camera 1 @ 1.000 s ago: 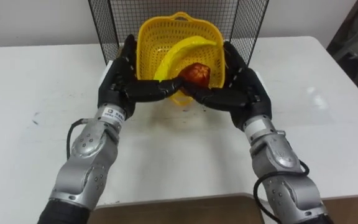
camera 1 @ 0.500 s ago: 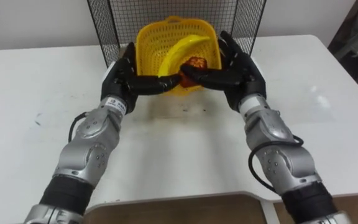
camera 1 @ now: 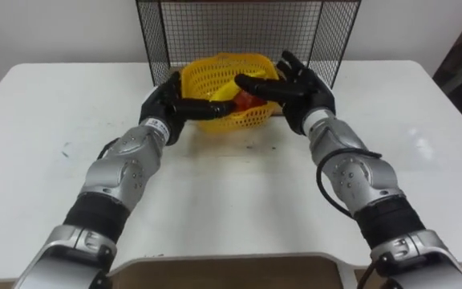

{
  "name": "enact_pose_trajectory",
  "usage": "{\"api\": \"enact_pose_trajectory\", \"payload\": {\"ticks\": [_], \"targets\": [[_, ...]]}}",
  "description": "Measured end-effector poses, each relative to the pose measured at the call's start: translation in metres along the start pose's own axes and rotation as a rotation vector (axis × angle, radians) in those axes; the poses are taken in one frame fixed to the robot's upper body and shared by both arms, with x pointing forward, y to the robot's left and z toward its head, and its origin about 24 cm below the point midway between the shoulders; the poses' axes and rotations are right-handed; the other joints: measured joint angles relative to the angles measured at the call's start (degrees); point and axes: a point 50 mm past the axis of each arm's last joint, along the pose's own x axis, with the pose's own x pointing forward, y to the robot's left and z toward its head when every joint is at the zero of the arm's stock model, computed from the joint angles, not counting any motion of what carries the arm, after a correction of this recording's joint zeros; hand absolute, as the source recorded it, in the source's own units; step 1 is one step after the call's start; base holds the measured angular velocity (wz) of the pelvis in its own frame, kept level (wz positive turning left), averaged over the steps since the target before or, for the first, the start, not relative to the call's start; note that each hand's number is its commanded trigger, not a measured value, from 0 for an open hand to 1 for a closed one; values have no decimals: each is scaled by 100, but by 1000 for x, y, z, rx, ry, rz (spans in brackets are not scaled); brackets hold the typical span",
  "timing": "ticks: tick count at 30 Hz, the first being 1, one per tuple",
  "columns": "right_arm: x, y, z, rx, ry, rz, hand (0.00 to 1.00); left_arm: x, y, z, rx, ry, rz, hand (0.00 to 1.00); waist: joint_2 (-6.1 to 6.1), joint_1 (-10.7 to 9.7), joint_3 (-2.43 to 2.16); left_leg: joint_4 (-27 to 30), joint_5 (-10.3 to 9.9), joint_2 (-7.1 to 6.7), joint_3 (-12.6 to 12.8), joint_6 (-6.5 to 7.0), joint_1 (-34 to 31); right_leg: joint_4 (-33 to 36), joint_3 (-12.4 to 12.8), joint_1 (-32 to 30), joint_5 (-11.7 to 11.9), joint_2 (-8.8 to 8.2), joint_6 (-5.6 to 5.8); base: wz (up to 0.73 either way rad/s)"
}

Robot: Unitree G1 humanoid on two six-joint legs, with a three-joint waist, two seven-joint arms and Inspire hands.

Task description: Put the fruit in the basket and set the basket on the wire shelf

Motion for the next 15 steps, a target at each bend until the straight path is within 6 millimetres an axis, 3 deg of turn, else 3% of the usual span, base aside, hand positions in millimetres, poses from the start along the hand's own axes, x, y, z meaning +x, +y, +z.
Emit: {"api": "enact_pose_trajectory", "payload": {"ticks": [7,15], "targets": [[2,-2,-7,40,43,-31,0,1,-1,-8,-42,33,7,0,-2,11,-1,-6,11,-16,-47,19,59,-74,-15,109,32,-17,41,3],[3,-14,-23,49,107,-76,0,2,7,-27,-46,110,46,0,15,-41,7,-146,17,1,-49,31,544,-293,-7,672,50,18,95,2]]}}
